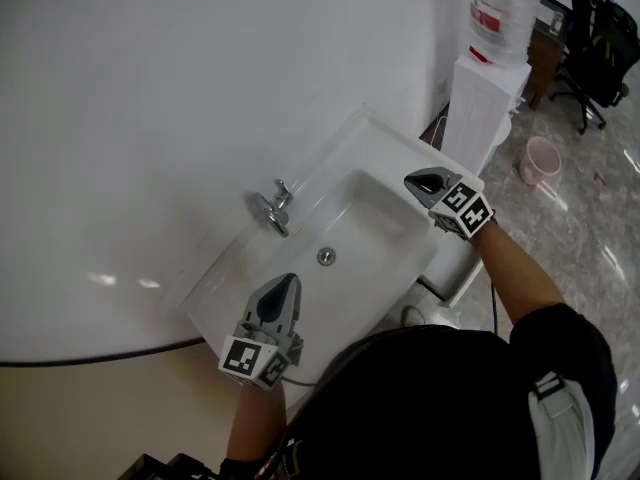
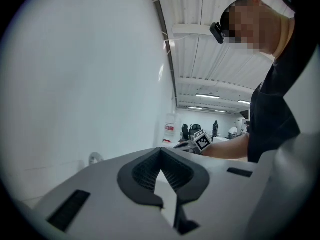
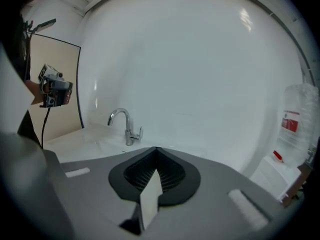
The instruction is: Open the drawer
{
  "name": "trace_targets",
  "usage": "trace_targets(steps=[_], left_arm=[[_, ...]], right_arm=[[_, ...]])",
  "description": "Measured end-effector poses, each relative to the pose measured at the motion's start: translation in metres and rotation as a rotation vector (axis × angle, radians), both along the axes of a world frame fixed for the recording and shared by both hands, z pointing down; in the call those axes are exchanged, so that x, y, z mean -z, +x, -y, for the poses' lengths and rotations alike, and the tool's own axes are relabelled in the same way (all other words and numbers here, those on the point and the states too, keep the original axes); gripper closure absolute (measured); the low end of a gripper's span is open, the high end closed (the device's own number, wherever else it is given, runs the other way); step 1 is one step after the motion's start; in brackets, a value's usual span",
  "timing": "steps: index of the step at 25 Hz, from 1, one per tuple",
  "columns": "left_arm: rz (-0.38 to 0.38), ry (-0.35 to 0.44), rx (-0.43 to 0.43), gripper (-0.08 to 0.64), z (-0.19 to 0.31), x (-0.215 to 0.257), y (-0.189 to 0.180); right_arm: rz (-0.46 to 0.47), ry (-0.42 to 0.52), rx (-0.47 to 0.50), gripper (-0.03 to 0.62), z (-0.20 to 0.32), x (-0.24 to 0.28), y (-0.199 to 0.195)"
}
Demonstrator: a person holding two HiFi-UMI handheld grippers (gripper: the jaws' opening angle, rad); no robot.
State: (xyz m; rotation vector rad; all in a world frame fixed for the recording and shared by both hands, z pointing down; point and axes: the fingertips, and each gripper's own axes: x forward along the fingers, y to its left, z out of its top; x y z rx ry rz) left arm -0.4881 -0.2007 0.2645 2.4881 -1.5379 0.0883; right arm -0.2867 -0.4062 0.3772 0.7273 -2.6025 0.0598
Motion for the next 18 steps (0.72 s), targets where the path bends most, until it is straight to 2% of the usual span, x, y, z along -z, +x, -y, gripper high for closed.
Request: trace_targets(steps=[8,14,18], left_arm=[[-0.007,0.019,0.231,0.565,-0.107,0.01,-0.104],[-0.015,0.023,0.41,0.565,-0.172,0.005,-0.158],[-0.021,0.013,0.515,0.565,-0.207,-0.001,-0.179]], right_arm=[[0.041,0.004,0.175,0.592,-0.07,0.04,-0.144],[0.066,-0.022,0.341,0.592,-0.131,0.053,-0.229],[0.078,-0.011,0.446,0.592,-0.163,0.067,-0.267]])
